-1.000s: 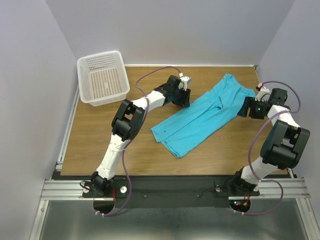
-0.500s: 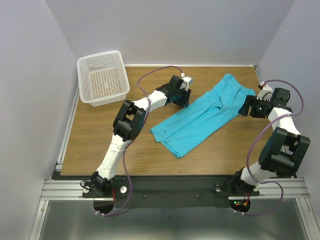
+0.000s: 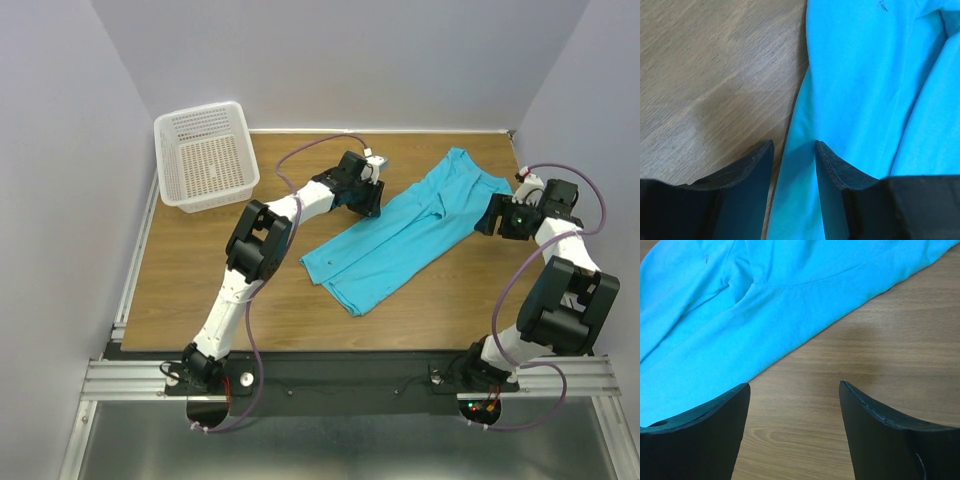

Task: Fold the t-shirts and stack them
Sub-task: Fold the tshirt

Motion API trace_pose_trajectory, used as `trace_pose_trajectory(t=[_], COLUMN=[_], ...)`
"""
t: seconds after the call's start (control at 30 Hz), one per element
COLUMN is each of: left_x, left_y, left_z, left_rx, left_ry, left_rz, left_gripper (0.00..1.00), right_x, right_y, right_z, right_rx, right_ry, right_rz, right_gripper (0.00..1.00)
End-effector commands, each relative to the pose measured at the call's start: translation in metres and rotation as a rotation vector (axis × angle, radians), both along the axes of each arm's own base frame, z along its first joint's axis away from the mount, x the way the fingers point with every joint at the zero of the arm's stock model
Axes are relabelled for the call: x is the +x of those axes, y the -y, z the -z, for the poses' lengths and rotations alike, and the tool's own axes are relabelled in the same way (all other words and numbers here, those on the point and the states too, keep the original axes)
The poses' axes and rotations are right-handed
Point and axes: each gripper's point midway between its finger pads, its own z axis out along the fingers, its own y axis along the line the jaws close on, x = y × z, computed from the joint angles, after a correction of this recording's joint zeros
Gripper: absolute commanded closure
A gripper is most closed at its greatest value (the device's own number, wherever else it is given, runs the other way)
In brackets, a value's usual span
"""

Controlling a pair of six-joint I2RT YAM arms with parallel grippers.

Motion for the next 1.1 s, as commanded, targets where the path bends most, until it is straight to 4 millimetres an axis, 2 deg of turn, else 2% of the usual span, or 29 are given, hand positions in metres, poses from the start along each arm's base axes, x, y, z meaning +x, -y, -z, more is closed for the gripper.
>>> trace_pose_trajectory(t=[0.0,0.07,0.17,0.37,0.4,0.53,0.57,0.6,0.77,0.87,1.07], left_x=[-0.005,-0.002,0.000,-0.005,-0.006,-0.006,-0.001,-0.003,0.005,0.011,0.021], left_y=[0.001,-0.001,-0.003,-0.003,-0.003,-0.007,-0.009,-0.013,-0.026,-0.040,-0.081], left_z=[-0.003,0.000,0.000,-0.008,-0.006,-0.011,-0.020,-0.018,-0.038,-0.044,-0.038], left_rx=[0.019,0.047,0.066,0.049,0.049,0.032,0.004,0.000,-0.043,-0.047,-0.013], left_ry=[0.008,0.020,0.029,0.028,0.026,0.021,0.026,0.014,0.028,0.039,0.028], left_rz=[0.006,-0.011,-0.022,-0.007,-0.006,-0.023,-0.037,-0.042,-0.070,-0.103,-0.202], left_gripper=[0.55,0.58,0.78,0.94,1.00,1.00,1.00,1.00,1.00,1.00,1.00], right_x=[0.005,0.005,0.005,0.005,0.005,0.005,0.005,0.004,0.002,0.002,0.001], right_y=[0.000,0.000,0.000,0.001,0.001,0.000,0.001,0.001,0.000,0.000,0.000], right_z=[-0.019,-0.020,-0.019,-0.020,-0.021,-0.020,-0.021,-0.020,-0.020,-0.020,-0.020], right_rx=[-0.004,-0.004,-0.003,-0.004,-0.003,-0.003,-0.006,-0.008,-0.008,-0.008,-0.012], right_ry=[0.062,0.063,0.060,0.061,0.063,0.061,0.064,0.062,0.060,0.060,0.061], right_rz=[0.001,0.002,0.006,0.013,0.012,0.014,0.014,0.014,0.015,0.015,0.016], right_gripper=[0.23,0.23,0.23,0.22,0.22,0.22,0.22,0.22,0.22,0.22,0.22])
